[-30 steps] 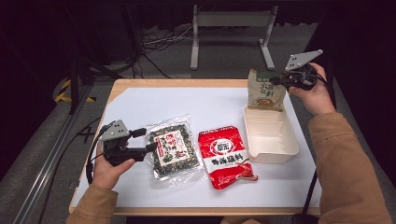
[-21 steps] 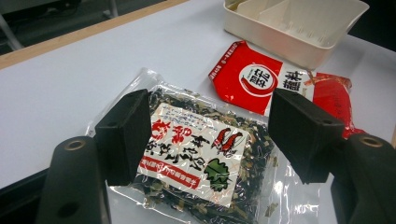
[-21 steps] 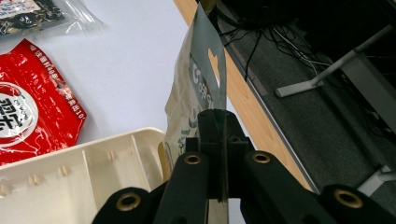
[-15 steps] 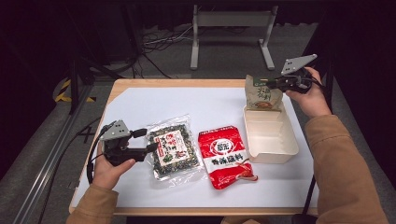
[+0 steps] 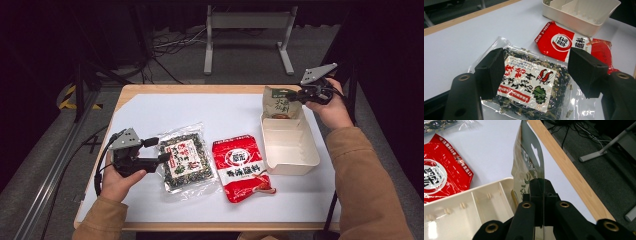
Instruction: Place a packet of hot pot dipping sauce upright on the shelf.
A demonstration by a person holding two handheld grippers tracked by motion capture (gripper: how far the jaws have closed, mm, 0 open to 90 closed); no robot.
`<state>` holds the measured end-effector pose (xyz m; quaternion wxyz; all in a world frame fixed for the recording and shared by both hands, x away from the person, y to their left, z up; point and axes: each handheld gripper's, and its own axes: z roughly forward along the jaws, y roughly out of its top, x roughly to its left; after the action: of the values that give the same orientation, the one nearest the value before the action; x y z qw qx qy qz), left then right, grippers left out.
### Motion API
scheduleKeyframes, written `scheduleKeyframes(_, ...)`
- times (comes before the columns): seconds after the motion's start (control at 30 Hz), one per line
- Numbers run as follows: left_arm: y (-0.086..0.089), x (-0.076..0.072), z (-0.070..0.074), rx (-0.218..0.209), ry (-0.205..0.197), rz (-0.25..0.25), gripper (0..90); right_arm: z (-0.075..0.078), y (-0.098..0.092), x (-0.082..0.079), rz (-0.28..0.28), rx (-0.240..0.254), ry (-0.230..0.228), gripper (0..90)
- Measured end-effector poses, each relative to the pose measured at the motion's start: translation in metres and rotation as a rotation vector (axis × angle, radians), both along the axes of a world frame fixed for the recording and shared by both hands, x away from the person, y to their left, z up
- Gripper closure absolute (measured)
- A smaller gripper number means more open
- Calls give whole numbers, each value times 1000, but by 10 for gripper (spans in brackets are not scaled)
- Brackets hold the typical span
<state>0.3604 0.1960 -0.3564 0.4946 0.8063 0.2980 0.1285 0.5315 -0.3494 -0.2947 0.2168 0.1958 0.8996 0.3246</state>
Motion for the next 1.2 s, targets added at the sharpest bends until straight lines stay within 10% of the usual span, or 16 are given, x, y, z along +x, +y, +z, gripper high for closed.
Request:
scheduleKeyframes(0.6,-6,3,-1,5,3,-10,309,-8,-7,-2,-77,45,55,873)
scheduleKeyframes(0.87,-10,7,-2,4,6,-20,291,-2,-4,-10,-123,111,17,581)
scheduleKeyframes(1.2,-17,12,-4,21,18,-19,273,14,-5,-26,-141,203,-76,471)
